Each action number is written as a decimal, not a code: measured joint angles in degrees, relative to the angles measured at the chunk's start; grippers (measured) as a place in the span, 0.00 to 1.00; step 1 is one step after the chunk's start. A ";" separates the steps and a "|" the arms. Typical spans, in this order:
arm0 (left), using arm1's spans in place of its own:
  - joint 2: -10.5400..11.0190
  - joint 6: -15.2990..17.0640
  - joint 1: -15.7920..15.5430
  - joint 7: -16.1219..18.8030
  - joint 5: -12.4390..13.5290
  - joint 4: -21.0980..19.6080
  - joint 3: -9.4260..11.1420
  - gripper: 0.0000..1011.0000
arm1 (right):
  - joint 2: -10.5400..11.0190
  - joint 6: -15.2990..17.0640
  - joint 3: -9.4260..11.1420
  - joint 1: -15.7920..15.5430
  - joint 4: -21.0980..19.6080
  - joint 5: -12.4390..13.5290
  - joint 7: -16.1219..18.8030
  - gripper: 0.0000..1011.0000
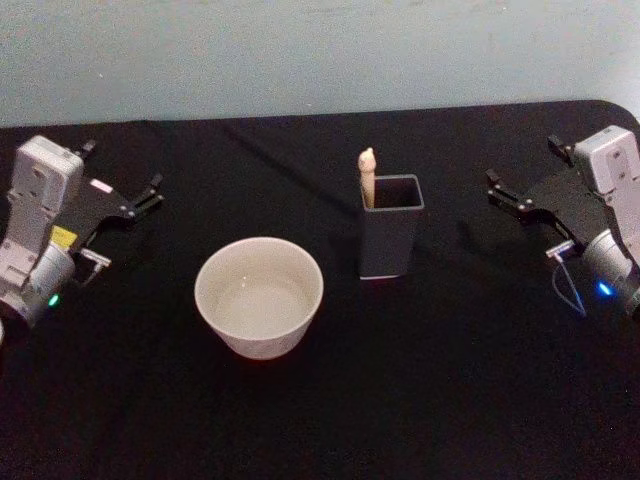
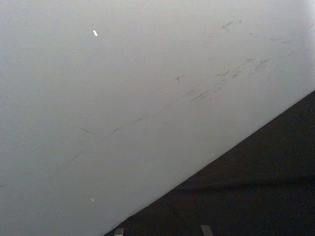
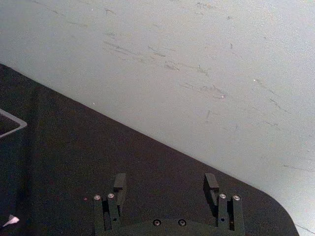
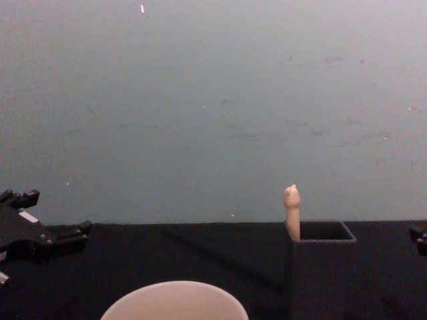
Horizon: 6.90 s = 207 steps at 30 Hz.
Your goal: Pick up the stirring spoon with one hand, stir inside the cup, then place it back in its original position.
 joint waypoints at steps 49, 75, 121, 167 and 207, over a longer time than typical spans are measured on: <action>0.00 0.00 0.00 0.00 0.00 0.00 0.00 0.99 | 0.50 1.51 2.34 -2.47 -3.17 3.53 4.50 0.99; 0.00 0.00 0.00 0.00 0.00 0.00 0.00 0.99 | 0.33 5.67 4.68 -7.44 -12.87 13.13 20.07 0.99; 0.00 0.00 0.00 0.00 0.00 0.00 0.00 0.99 | -13.08 17.43 0.74 5.61 -3.62 7.48 23.00 0.99; 0.00 0.00 0.00 0.00 0.00 0.00 0.00 0.99 | -13.40 16.92 0.65 5.82 -3.45 6.38 23.08 0.21; 0.00 0.00 0.00 0.00 0.00 0.00 0.00 0.99 | -10.76 16.34 4.77 2.30 -13.00 9.19 23.77 0.17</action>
